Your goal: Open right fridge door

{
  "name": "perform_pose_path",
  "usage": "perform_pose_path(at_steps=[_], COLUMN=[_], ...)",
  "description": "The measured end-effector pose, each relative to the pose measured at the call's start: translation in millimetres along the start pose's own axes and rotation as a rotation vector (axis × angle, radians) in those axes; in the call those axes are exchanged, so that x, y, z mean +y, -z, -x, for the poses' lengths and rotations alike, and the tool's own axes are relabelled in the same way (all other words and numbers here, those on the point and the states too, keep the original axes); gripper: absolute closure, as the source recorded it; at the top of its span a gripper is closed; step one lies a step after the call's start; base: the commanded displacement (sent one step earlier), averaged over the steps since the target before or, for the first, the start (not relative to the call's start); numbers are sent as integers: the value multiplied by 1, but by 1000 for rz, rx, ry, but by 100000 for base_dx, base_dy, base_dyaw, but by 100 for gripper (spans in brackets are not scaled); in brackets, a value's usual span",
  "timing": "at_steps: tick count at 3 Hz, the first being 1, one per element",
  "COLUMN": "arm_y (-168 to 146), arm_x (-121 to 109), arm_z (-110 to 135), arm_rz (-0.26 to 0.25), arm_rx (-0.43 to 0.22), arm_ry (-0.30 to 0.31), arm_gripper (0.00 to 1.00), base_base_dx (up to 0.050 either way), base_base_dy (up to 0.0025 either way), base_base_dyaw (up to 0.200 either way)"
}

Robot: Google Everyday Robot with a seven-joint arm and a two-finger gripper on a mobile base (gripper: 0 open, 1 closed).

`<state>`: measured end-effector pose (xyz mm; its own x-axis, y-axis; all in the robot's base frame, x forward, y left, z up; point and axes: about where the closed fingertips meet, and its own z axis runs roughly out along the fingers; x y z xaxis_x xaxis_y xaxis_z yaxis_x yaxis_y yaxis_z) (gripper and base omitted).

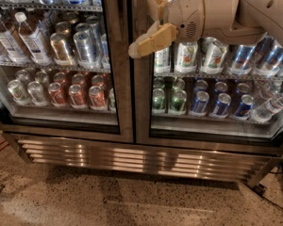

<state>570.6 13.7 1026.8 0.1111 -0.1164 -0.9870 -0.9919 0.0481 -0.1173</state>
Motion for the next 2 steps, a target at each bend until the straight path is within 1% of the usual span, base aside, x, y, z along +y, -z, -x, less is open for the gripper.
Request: perform_pose_path(at_steps=[1,2], arm_y=[0,0], arm_x=[0,0], arm_z=[0,0], arm_rz=[0,0], arm_rx=[0,0], arm_ry=[0,0], arm_gripper=[19,43], base_base_dx=[0,0], base_base_dy=[0,0], base_base_dyaw=[0,0])
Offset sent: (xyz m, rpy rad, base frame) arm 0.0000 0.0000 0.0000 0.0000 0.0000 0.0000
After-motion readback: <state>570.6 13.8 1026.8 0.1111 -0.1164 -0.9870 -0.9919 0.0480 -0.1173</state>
